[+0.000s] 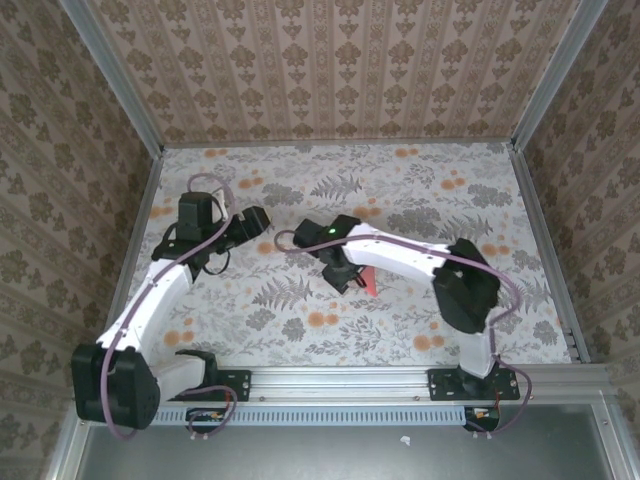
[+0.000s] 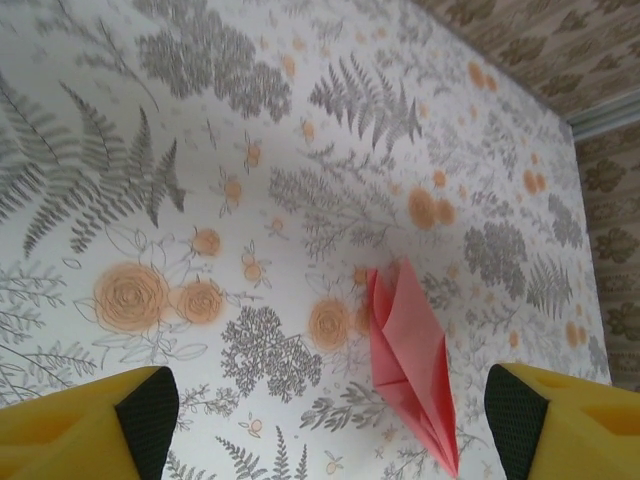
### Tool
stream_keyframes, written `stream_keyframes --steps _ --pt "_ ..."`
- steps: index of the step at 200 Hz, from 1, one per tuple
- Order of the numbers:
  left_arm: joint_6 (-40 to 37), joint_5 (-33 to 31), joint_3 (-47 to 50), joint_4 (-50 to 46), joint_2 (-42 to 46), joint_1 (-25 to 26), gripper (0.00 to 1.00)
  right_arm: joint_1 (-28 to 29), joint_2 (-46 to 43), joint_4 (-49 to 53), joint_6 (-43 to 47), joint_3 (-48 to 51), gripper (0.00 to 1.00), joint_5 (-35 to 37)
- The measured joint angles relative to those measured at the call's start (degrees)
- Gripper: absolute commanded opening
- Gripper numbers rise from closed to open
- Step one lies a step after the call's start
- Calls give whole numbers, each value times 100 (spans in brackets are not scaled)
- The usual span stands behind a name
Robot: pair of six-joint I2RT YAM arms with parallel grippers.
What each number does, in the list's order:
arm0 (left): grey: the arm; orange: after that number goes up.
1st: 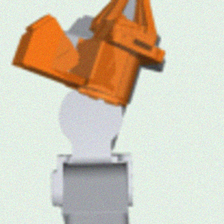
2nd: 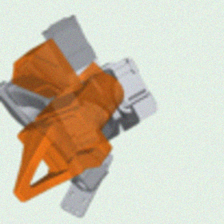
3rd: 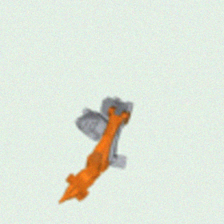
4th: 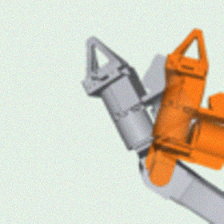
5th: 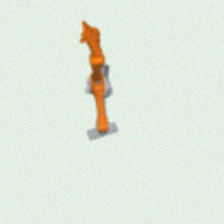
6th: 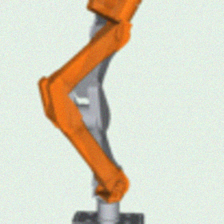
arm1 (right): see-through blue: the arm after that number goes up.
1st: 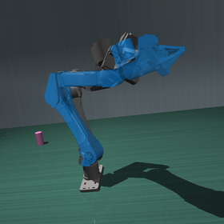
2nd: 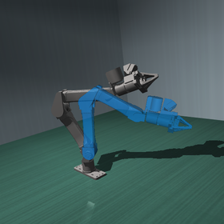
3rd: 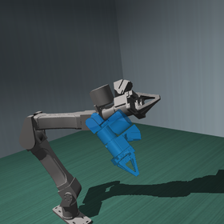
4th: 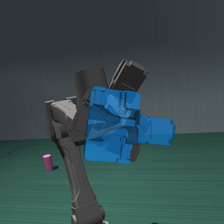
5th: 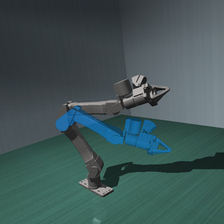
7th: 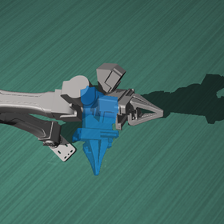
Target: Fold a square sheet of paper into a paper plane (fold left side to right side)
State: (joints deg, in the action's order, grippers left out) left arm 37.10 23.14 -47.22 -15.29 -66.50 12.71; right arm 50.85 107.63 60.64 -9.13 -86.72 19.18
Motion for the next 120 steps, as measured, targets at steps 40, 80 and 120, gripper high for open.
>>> stream_keyframes --steps 40,80,120 --pt "286 201 0 407 -809 581 82 -907 -1543 -1211 -431 1351 84 -909" --pt "697 245 0 1038 -1624 1268 82 -1895 -2625 -2809 -1062 2605 95 -1788" --pt "1019 323 -168 1587 -2546 1700 79 -2470 -3222 -3880 -1517 3314 100 -2452"
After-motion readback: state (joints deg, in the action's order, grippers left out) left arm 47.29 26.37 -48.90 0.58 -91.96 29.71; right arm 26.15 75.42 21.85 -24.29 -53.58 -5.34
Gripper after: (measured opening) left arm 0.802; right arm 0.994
